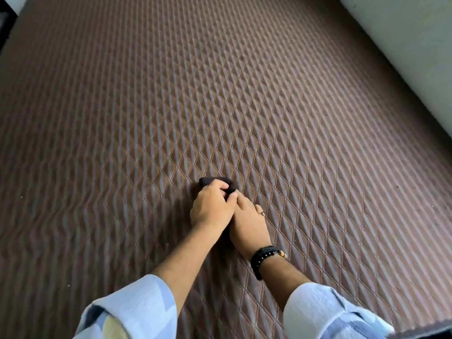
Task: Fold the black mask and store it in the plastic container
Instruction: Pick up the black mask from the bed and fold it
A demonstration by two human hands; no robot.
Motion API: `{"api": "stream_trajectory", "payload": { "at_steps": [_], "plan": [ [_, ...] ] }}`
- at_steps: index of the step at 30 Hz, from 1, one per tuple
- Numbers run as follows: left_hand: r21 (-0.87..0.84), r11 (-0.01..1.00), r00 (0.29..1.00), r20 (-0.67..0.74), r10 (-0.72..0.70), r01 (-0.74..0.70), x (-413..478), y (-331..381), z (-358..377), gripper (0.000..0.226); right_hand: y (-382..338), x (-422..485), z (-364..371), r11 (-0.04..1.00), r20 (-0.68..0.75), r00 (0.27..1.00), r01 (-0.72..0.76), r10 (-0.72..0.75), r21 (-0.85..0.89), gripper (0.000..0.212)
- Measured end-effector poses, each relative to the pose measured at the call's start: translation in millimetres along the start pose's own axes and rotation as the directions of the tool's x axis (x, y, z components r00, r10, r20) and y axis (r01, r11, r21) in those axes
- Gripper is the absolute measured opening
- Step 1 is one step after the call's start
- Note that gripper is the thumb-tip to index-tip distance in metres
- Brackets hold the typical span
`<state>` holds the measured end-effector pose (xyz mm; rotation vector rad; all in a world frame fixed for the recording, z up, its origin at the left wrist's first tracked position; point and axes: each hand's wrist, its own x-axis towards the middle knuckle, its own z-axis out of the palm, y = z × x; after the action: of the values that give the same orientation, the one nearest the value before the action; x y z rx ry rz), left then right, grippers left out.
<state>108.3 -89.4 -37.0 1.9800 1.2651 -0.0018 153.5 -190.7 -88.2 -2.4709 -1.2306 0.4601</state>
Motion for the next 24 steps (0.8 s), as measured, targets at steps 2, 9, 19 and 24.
{"api": "stream_trajectory", "payload": {
  "at_steps": [2, 9, 19, 24],
  "plan": [
    [0.051, 0.999, 0.996, 0.086, -0.016, 0.011, 2.5, -2.0, 1.7, 0.04, 7.1, -7.4, -1.3, 0.921, -0.15, 0.968, -0.134, 0.201, 0.367, 0.039],
    [0.254, 0.963, 0.988, 0.142, 0.054, -0.089, 9.1, -15.0, -10.3, 0.039, 10.9, 25.6, -21.0, 0.571, 0.171, 0.871, -0.439, 0.461, 0.694, 0.03],
    [-0.508, 0.815, 0.959, 0.109, -0.261, 0.279, -1.4, -56.6, -8.0, 0.059, -1.5, 19.0, -40.8, 0.252, 0.433, 0.814, -0.545, 0.386, 0.8, 0.009],
    [-0.65, 0.653, 0.891, 0.446, -0.088, 0.39, -44.2, -16.8, -5.2, 0.034, 13.1, -42.3, -91.3, 0.155, 0.399, 0.84, -0.478, 0.366, 0.864, 0.013]
  ]
}}
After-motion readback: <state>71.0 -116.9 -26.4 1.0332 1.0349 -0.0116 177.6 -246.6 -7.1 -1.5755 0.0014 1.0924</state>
